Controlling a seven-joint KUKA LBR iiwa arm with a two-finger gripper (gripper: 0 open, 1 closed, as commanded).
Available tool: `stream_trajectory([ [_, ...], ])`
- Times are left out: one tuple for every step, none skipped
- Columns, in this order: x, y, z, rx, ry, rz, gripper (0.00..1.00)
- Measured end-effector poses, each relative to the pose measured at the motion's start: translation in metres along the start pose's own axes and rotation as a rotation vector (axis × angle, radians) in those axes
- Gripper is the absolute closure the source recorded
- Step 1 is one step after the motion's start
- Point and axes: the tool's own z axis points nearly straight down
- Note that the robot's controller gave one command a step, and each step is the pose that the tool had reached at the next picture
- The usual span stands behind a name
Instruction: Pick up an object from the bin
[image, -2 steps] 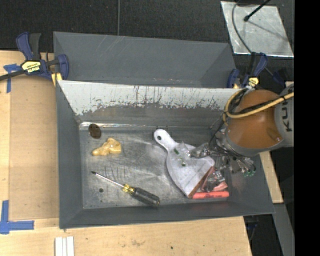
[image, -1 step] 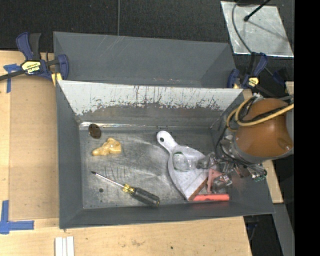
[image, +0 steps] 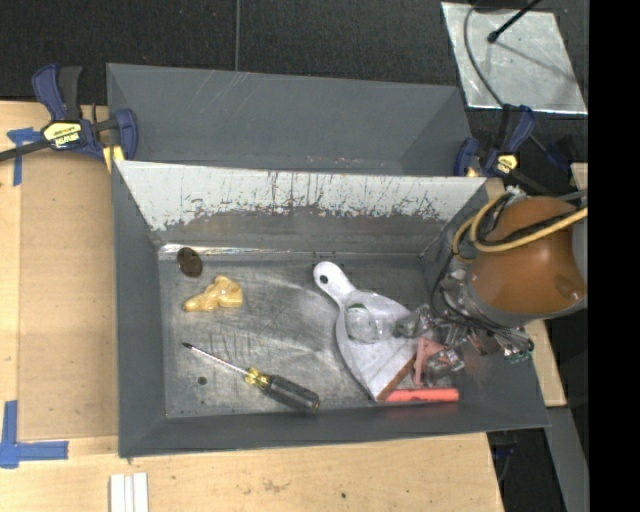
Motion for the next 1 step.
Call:
stream_trajectory([
  [0.0042,-0.0019,-0.0444,-0.013,0.021,-0.006,1.0],
])
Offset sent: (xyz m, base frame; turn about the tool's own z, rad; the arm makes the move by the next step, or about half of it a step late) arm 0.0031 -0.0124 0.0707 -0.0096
